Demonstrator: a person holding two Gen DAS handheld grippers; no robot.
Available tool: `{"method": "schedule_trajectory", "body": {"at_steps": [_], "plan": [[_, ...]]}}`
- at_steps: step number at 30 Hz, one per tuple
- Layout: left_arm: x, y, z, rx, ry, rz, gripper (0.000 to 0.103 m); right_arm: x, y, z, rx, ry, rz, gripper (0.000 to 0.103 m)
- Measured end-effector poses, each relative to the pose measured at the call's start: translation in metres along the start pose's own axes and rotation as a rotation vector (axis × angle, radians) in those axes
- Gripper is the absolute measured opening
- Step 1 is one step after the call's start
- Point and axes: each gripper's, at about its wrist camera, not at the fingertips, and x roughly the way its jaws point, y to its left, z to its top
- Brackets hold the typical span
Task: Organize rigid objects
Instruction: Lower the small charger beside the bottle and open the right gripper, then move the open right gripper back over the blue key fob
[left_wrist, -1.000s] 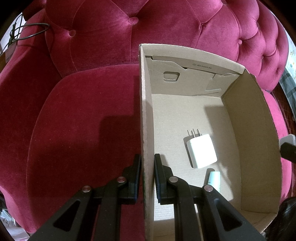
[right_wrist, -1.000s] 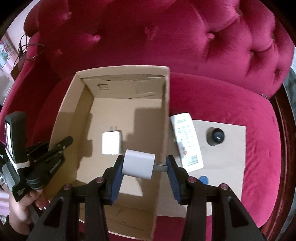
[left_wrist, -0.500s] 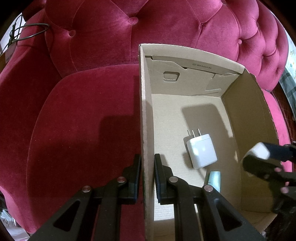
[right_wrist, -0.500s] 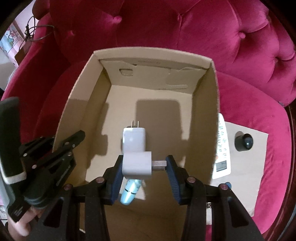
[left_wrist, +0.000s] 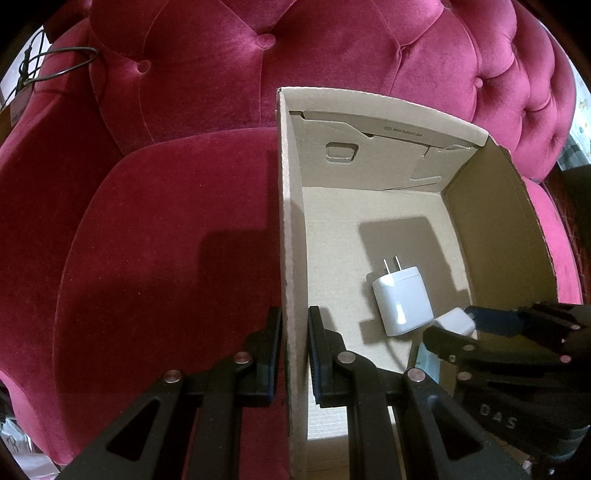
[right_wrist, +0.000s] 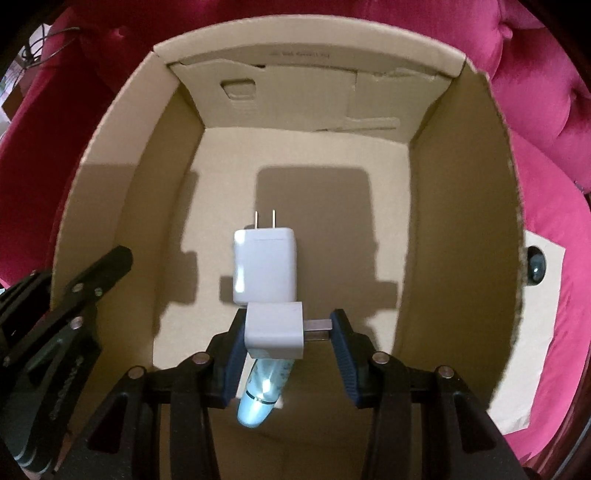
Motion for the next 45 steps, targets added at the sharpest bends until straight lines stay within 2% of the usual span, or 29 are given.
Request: {"method": "schedule_trajectory", "body": {"at_steps": [10, 14, 25, 28, 33, 45], "plan": [[0.0, -0.001, 0.0, 0.0, 0.0, 0.001, 0.015, 0.01, -0.003, 0.001, 0.004, 0.01, 0.009, 0.048], [0.0, -0.001, 0.0, -0.001, 0.0, 0.0, 0.015, 0.007, -0.005, 0.002, 0.005, -0.006, 0.015, 0.055], [-0.001, -0.003, 0.0, 0.002, -0.001, 0.003, 0.015, -0.01, -0.013, -0.007, 0.017, -0.049, 0.022, 0.056], [0.0, -0.003, 0.0, 0.003, -0.001, 0.003, 0.015, -0.022, -0.016, -0.016, 0.021, -0.066, 0.028, 0.056], [-0.001, -0.003, 0.0, 0.003, -0.001, 0.004, 0.015, -0.048, -0.016, -0.011, 0.018, -0.096, 0.028, 0.059], [-0.001, -0.003, 0.0, 0.004, -0.001, 0.006, 0.015, -0.093, -0.031, -0.015, 0.007, -0.153, -0.002, 0.07]]}}
